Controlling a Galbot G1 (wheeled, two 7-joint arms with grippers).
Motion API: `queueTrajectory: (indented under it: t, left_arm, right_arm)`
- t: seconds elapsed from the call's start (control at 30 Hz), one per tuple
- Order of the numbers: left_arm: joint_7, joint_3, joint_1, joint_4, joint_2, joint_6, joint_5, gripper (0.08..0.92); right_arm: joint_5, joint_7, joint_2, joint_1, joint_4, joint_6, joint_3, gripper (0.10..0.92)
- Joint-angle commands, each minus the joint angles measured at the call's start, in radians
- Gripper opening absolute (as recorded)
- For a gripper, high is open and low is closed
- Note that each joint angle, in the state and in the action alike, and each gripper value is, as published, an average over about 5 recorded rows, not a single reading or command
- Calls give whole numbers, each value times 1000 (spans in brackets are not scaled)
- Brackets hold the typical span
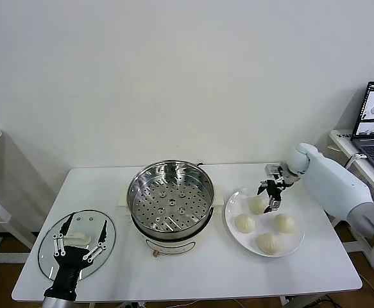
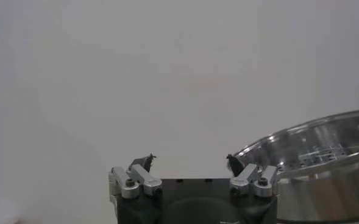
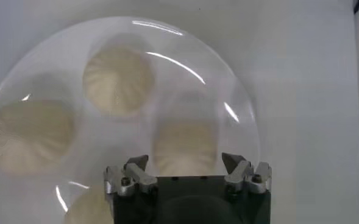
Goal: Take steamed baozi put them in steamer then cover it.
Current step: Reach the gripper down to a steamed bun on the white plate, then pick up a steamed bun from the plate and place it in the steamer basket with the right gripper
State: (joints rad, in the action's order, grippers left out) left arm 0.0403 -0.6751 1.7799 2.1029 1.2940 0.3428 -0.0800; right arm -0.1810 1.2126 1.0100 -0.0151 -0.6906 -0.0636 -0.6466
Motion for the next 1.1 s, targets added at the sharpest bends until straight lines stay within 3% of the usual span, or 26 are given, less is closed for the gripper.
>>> queueTrajectory:
  t: [0.03,0.37,0.53,0.73,1.1]
  left_arm:
    - [1,-1,0,-2,0,3,-1,823]
    - [2,-1,-1,1,0,3,0,823]
    - [3,2,-3,4,-4,3,0,823]
    - [4,6,-7,7,-8,3,0,823]
    - [5,11,-1,15,-9,7,0,823]
  right_arm:
    - [-34,-5,39,-1,42,-5,-3,817]
    - [-32,-3,-1,-26,-47,-18,-28,663]
    - [-30,14,-57,-128,-210,-93,-53,654]
    - [46,32,-52,-355,-366,-312,-171,658]
    - [74,25,174,-562,-473,-554,-297,661]
